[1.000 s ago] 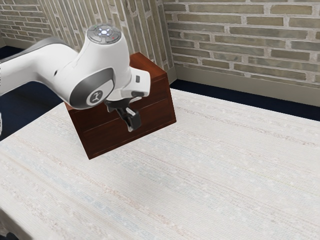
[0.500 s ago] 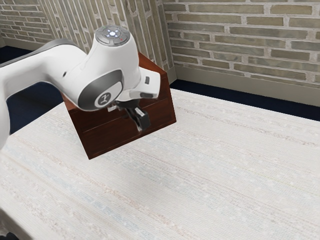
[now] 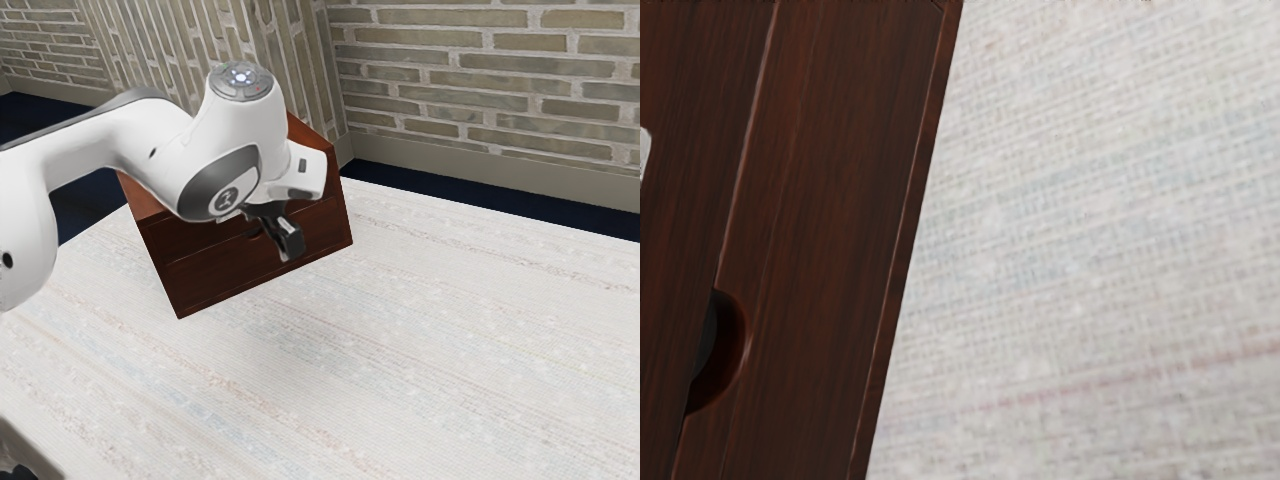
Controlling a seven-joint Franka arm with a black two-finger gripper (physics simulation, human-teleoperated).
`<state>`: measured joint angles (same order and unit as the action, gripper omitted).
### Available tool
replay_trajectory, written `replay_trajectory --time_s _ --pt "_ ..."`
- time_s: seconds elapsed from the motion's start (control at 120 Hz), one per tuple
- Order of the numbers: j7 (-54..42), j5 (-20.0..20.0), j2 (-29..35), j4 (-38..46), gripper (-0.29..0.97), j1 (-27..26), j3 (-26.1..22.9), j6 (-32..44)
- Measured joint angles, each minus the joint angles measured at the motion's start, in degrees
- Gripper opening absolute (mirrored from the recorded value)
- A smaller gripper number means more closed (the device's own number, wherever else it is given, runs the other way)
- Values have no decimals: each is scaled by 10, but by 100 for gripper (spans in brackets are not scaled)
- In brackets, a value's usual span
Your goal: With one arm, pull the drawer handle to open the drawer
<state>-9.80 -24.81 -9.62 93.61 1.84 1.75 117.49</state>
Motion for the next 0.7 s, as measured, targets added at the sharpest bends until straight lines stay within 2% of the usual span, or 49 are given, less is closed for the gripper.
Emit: replay_trajectory --time_s 0.192,0.7 --pt "-9 -1 -16 -46 68 7 8 -6" --pt "-28 0 -75 -83 67 9 21 -13"
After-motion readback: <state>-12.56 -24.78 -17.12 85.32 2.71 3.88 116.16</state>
